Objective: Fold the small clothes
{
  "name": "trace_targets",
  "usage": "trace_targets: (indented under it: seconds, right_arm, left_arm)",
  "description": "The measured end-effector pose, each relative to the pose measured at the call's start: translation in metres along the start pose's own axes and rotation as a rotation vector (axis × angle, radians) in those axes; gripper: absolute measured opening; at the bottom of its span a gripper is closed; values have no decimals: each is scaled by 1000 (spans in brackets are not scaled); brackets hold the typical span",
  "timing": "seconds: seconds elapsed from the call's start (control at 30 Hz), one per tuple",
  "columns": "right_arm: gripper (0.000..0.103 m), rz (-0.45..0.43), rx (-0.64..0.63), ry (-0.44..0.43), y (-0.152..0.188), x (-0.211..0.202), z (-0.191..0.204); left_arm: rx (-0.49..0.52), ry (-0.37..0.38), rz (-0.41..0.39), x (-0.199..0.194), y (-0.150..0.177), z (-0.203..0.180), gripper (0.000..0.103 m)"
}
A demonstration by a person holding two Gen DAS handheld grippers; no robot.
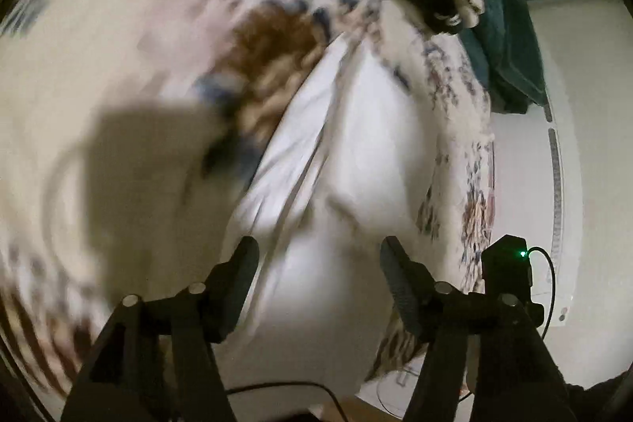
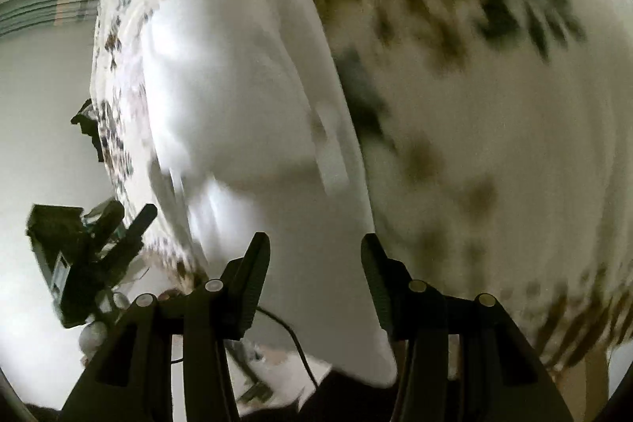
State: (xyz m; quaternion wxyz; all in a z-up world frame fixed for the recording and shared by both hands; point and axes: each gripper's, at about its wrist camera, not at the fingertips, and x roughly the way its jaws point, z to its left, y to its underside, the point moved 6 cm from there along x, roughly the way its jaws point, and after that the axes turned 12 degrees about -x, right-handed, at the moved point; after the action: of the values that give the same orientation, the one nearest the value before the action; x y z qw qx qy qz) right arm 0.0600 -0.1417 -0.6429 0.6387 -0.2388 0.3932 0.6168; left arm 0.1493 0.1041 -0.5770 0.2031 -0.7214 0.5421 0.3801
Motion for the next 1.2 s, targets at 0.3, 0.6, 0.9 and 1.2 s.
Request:
trace_targets:
  seconds: [0.3, 0.6, 0.9, 1.2]
  right_arm:
    - [50, 129, 98, -13, 97, 32, -39]
    - [40, 146, 102, -93, 119, 75, -38]
    - [4, 38, 101, -181, 137, 41, -29]
    - [4, -122, 42, -317, 98, -38, 9]
  left_arm:
    - [-4, -231, 101, 15, 83, 89, 62]
    - [57, -193, 52, 31, 104, 74, 5]
    - [-89, -42, 35, 19, 111, 66, 5]
    - [-101, 155, 3, -20, 77, -1, 5]
